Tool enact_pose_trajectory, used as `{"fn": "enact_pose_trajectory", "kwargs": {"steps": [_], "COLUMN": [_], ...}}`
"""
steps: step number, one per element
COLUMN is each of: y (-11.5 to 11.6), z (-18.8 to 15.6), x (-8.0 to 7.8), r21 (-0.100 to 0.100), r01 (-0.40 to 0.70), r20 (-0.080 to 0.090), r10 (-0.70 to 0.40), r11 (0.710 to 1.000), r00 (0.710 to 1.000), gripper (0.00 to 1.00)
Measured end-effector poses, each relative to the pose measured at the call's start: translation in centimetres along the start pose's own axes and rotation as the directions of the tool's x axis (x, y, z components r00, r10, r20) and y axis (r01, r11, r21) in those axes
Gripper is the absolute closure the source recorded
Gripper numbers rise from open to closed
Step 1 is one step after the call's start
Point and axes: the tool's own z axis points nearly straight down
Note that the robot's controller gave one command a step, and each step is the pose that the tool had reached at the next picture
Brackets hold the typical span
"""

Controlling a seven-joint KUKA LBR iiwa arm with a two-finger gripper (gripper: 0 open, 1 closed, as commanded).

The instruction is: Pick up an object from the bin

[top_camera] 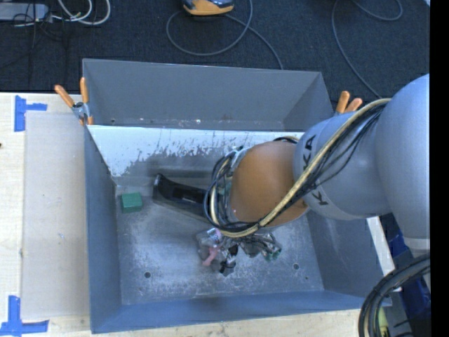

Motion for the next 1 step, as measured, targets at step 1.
{"fn": "enact_pose_trajectory", "kwargs": {"steps": [1], "y": [-0.01], "z": [0.0], "x": [0.0], "r21": [0.0], "r01": [0.0], "r20": [0.0], "r10": [0.0], "r11": [1.0], "r00": [1.0], "gripper": [1.0]}}
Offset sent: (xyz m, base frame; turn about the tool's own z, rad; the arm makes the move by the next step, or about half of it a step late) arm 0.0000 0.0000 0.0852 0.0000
